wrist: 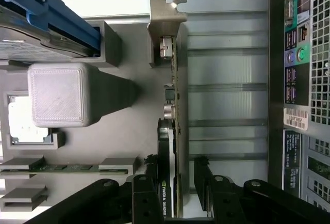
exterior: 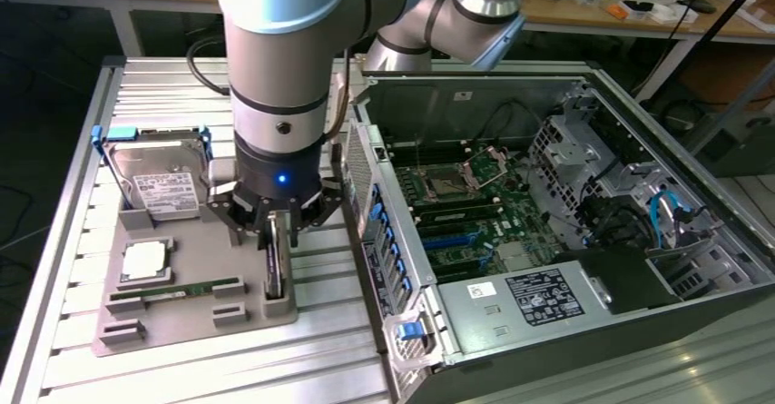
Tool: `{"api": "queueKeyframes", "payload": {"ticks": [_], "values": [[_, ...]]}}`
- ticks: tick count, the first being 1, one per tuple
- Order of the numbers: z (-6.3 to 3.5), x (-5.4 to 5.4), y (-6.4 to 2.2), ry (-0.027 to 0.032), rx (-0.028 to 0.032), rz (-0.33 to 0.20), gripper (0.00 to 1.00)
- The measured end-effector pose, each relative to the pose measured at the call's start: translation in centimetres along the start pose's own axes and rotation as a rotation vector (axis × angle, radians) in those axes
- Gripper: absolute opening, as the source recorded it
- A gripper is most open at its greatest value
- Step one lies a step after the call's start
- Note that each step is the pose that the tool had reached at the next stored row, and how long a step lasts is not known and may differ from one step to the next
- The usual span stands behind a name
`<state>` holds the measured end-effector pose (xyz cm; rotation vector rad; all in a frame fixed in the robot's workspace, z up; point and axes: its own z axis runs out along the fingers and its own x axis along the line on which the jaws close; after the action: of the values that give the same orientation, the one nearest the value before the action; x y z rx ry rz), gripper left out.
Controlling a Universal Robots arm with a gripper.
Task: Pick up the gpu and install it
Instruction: 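Pick up the gpu and move the gpu toward the slot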
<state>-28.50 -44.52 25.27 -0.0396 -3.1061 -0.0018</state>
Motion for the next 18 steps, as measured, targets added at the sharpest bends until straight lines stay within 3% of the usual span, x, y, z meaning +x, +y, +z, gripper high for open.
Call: {"api": "queueKeyframes", "payload": {"ticks": [18], "values": [[1.65, -0.1, -0.08, -0.0002, 0.0084, 0.0, 0.42]]}}
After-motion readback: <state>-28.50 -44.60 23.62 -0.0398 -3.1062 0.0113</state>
